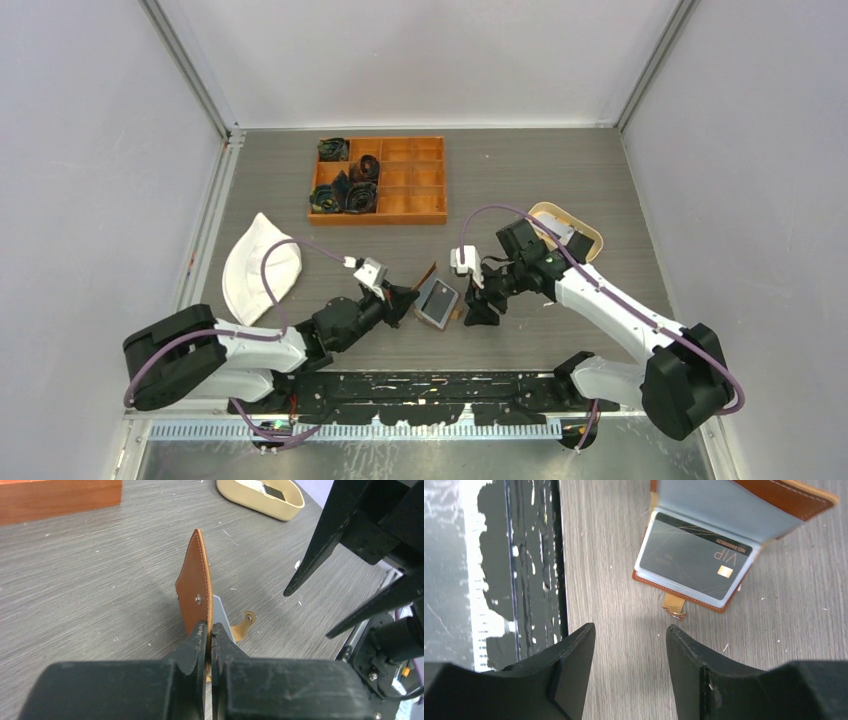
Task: Put the credit cards into the card holder
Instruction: Open the card holder at the center of the board.
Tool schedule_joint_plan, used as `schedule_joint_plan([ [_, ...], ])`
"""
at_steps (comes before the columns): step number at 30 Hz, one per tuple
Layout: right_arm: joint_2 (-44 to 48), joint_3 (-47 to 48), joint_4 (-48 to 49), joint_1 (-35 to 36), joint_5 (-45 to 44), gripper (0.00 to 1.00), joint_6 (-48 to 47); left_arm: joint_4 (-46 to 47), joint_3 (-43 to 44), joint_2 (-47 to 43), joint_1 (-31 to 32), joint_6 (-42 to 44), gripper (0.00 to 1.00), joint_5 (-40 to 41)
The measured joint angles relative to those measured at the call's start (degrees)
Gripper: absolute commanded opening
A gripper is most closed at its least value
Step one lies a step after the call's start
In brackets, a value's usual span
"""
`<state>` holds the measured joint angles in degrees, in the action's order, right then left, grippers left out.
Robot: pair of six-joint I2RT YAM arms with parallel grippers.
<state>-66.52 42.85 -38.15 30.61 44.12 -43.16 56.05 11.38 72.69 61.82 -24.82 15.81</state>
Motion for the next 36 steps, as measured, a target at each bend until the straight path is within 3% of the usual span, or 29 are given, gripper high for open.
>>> schedule_joint_plan([
  [4, -1.07, 0.00, 6.03, 0.00, -0.68, 0.71, 9.11, -5.86, 0.07, -4.39, -0.76, -5.25, 0.00, 1.68],
  [12, -9.66, 0.02, 15.67, 0.09, -6.71, 0.70, 25.44, -16.61, 0.13, -8.33, -0.76, -13.75, 0.00, 6.97],
  [18, -16.55, 5.20, 15.85, 3.87, -16.96, 0.69, 34.93, -19.43, 0.17, -8.41, -0.76, -19.89, 0.00, 9.53],
  [25, -22.18, 9.18, 14.69, 10.14, -26.47, 0.53, 38.84, -19.61, 0.20, -8.41, -0.76, -23.28, 0.00, 10.80],
  [33, -23.54, 11.02, 10.47, 11.10, -29.03, 0.39, 38.36, -20.33, 0.15, -8.92, -0.76, -24.50, 0.00, 12.52],
  [36, -24.24, 11.85, 9.33, 11.89, -29.03, 0.26, 37.70, -20.44, 0.11, -9.07, -0.76, -24.65, 0.00, 12.70],
])
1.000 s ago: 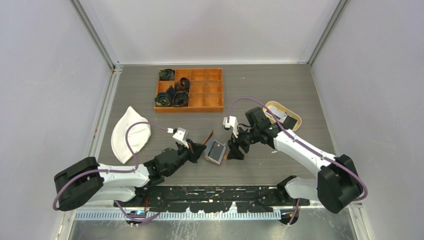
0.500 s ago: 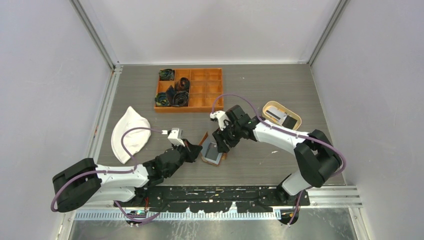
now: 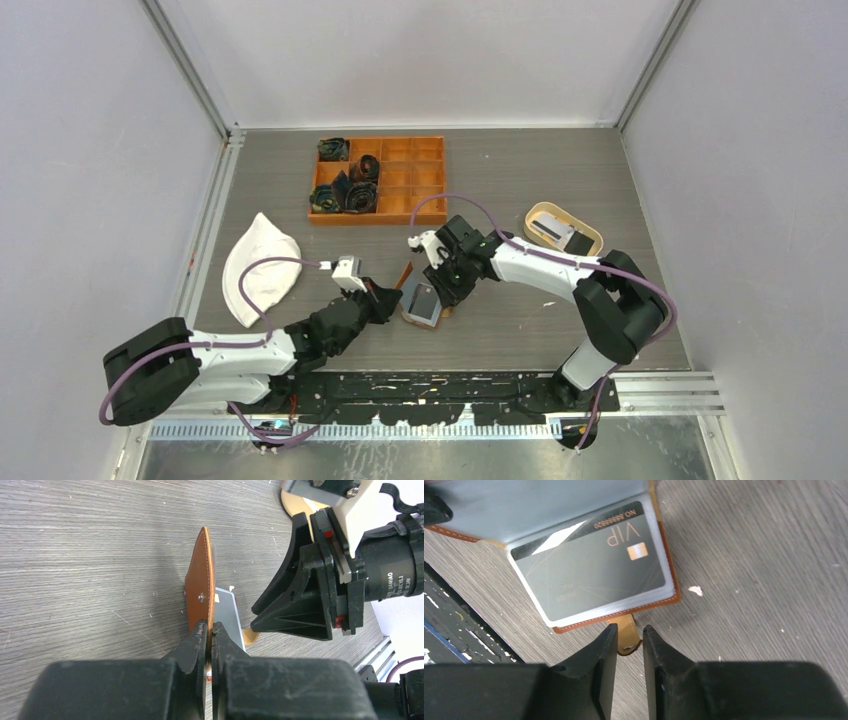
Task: Put the credit cards into the card holder
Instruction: Open the card holder at the center of the board.
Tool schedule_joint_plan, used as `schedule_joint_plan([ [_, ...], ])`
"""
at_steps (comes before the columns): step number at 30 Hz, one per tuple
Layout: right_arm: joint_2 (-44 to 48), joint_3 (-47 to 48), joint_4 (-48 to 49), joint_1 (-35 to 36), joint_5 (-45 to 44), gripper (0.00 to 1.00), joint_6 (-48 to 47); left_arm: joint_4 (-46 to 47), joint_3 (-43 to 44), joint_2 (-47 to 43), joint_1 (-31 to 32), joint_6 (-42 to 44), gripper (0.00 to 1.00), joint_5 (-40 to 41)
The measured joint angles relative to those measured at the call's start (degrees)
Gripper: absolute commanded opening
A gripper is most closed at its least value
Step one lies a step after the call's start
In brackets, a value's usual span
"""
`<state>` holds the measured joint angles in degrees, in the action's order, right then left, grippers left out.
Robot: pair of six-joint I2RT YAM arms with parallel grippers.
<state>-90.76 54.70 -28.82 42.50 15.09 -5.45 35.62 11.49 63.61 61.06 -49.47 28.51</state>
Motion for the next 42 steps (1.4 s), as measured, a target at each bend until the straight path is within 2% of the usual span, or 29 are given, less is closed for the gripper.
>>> schedule_joint_plan([
  [3, -1.29, 0.92, -0.68, 0.98, 0.00, 0.10, -0.59, -0.15, -0.17, -0.22, 0.00, -0.31, 0.00, 0.09],
  [7, -1.49, 1.14, -1.57, 1.38, -0.63, 0.01, -1.11, -0.42, -1.07, -1.18, 0.00, -1.18, 0.00, 0.39],
  [19, 7.30, 1.36, 0.31, 0.07, -3.23, 0.01, -1.75, -4.07, -2.43, -2.95, -0.02, -4.24, 0.00, -0.20],
  [33, 4.63, 11.32, 7.21, 0.07, 8.31, 0.01, 1.22, -5.97, -2.43, 0.50, -0.07, -7.15, 0.00, -1.57],
  [37, 3.87, 10.73, 6.58, -0.83, 9.05, 0.01, 0.44, -6.14, -2.43, 1.33, -0.07, -7.15, 0.00, -1.62],
  [42, 6.36, 5.53, 4.20, -4.24, 7.08, 0.01, -5.81, -5.62, -2.43, 2.27, -0.07, -7.15, 0.00, -1.62],
])
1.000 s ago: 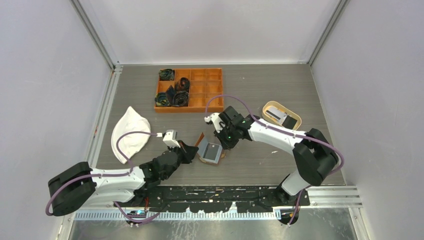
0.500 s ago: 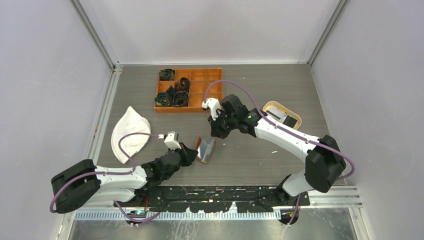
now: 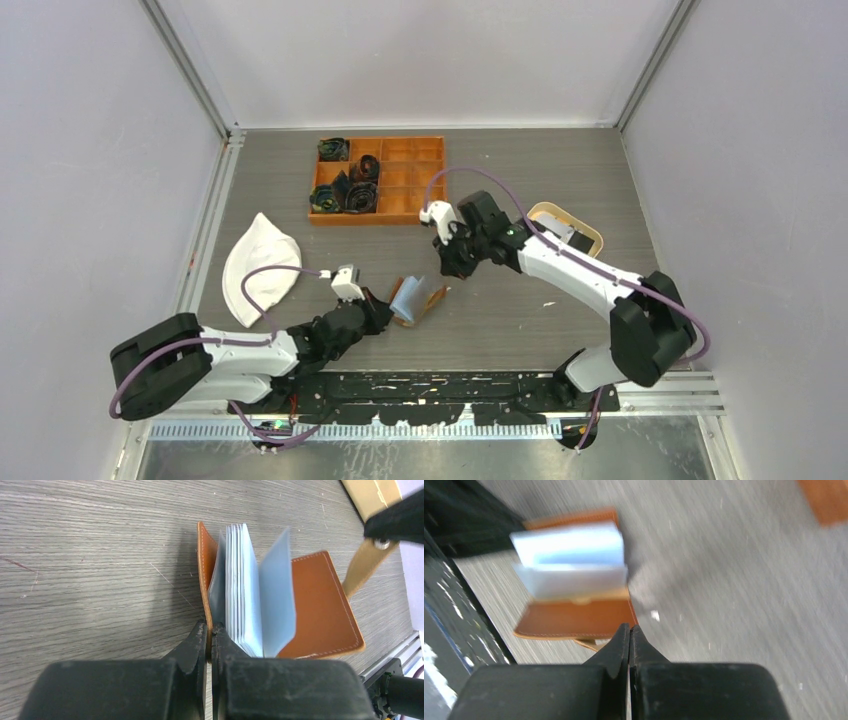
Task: Put the credit cards into the card holder
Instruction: Open the card holder at the center of the board.
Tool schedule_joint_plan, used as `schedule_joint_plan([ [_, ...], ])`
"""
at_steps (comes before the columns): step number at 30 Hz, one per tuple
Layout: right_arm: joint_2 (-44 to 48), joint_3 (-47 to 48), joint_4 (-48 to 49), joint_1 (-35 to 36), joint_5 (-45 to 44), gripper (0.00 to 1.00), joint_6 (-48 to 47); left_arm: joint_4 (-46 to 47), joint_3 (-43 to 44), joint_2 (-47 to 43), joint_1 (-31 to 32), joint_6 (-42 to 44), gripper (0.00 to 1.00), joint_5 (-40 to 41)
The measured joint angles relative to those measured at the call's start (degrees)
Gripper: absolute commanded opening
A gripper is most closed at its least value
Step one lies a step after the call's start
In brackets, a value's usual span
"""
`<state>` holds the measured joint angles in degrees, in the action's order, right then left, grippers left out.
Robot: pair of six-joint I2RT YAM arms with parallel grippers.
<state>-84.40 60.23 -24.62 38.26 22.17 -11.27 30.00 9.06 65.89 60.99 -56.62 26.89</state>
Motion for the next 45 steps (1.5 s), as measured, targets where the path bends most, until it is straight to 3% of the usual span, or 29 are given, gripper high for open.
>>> schedule_joint_plan([
  [4, 3.80, -6.36, -5.27, -0.87, -3.41, 0.01, -6.86, 1.64, 0.04, 2.45, 0.00, 0.00, 0.00, -0.15],
  [11, 2.21, -8.39, -11.69, -0.50, -5.97, 0.01, -13.79, 7.63, 0.76, 10.16, 0.00, -0.15, 0.01, -2.51],
  [13, 0.83, -8.37, -11.72, -0.50, -8.39, 0.01, -14.03, 9.35, 0.92, 11.74, 0.00, -0.26, 0.07, -3.21],
  [17, -3.17, -8.37, -10.29, -1.22, -17.03, 0.01, -13.35, 10.91, 0.90, 12.41, 0.00, -0.15, 0.32, -4.74],
  [19, -4.31, -8.37, -9.14, -2.34, -20.57, 0.03, -12.92, 10.45, 0.66, 12.07, 0.02, 0.09, 0.39, -4.85],
  [24, -4.48, -8.07, -8.66, -4.48, -22.86, 0.13, -11.58, 6.47, -0.87, 4.42, 0.00, 0.28, 0.47, -4.42],
  [31, -2.21, -6.16, -10.51, -5.55, -16.31, 0.32, -10.03, -0.92, -2.10, -13.03, 0.00, 4.92, 0.62, -6.54],
  [34, -0.76, -5.22, -11.26, -6.60, -14.38, 0.41, -9.42, -2.99, -2.03, -18.23, 0.00, 7.45, 0.61, -8.46],
  [37, 1.92, -4.83, -11.43, -7.65, -12.46, 0.45, -9.03, -4.11, -1.31, -19.52, 0.00, 9.20, 0.54, -9.99],
  [40, 5.70, -4.83, -11.41, -8.11, -10.73, 0.45, -8.46, -4.24, 0.70, -15.78, 0.00, 10.32, 0.35, -10.78],
  [45, 9.97, -4.81, -10.38, -8.11, -8.74, 0.44, -7.48, -3.52, 6.14, -4.76, 0.00, 11.87, 0.32, -12.00],
])
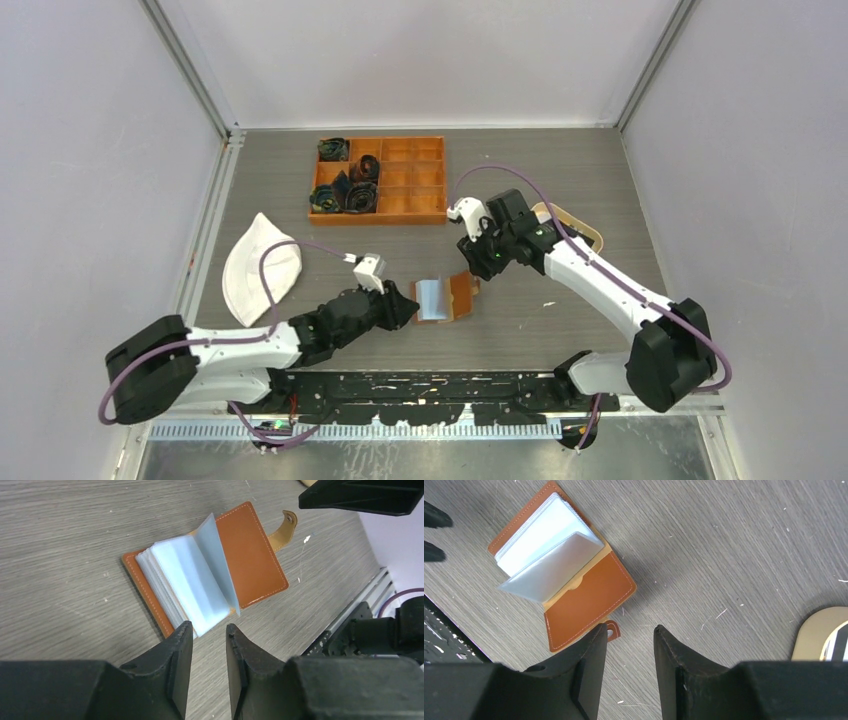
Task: Put the credit cards into the card holder
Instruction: Open the card holder at the center of the board.
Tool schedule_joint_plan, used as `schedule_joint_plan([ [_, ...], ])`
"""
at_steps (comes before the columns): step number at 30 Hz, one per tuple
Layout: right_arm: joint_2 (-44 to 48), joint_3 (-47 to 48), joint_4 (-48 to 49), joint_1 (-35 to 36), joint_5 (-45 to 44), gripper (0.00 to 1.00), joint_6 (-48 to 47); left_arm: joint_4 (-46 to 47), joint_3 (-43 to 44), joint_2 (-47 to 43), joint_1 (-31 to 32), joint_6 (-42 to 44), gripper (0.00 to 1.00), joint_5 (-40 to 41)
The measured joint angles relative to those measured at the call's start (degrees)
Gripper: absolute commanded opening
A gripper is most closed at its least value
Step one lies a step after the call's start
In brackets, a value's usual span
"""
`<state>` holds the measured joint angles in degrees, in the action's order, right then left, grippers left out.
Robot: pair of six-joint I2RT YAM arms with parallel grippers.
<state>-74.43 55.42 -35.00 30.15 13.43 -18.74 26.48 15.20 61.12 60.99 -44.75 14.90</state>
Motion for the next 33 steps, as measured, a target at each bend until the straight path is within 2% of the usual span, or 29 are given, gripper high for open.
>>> schedule_joint_plan([
  [7, -4.98, 0.09, -0.04, 0.04, -0.74, 0.37, 0.63, -0.33, 9.40, 13.31, -0.02, 2.12, 0.46, -0.79],
  [12, -14.91, 0.70, -1.73, 0.04, -4.35, 0.32, -0.74, -2.32, 12.79, 17.05, -0.28, 2.97, 0.55, -0.98],
  [16, -17.79, 0.72, -3.91, 0.04, -5.62, 0.31, -1.11, -3.63, 13.22, 18.23, -0.37, 3.04, 0.56, -1.09],
  [33, -17.84, 1.64, -5.84, 0.04, -5.35, 0.31, -1.31, -5.79, 17.35, 24.50, -0.39, 1.29, 0.58, -3.10],
])
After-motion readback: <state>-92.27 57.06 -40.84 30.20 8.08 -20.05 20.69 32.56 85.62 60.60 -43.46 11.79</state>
